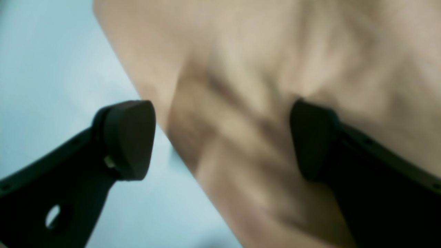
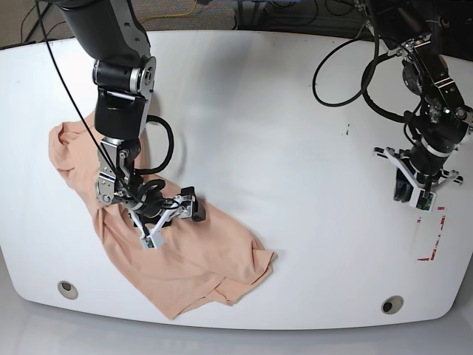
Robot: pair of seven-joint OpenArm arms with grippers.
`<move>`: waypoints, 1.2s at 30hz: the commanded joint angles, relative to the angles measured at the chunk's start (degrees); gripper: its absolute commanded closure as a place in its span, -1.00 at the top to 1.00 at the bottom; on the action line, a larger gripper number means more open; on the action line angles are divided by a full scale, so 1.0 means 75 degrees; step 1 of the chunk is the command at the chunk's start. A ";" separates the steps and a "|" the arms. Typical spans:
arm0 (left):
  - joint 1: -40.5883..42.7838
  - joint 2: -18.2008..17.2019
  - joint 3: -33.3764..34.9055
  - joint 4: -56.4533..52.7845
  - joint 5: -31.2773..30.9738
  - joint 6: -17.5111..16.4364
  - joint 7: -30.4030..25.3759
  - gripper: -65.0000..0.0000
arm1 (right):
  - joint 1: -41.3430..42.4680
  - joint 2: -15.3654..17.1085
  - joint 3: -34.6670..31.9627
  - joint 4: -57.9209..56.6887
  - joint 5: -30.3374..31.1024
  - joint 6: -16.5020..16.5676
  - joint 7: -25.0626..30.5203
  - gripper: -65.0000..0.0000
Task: Layout the t-shirt on the table in an organized manner, then fold the t-shirt properly
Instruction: 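Move the left gripper over the shirt body toward the right gripper, then drag the shirt body with the right gripper toward the left arm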
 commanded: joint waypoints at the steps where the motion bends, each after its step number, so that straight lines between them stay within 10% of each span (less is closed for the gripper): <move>1: -0.0097 -0.0083 -0.0237 0.0144 -0.0088 0.0007 0.0095 -0.82 | 0.0395 0.0097 -0.0002 -0.0385 0.0122 0.0066 0.0317 0.80; 36: -0.0132 -0.0200 -0.0812 0.0109 -0.0065 0.0007 0.0376 -0.82 | -0.3485 -0.1814 -0.2288 0.4397 0.0192 0.0066 -0.2203 0.80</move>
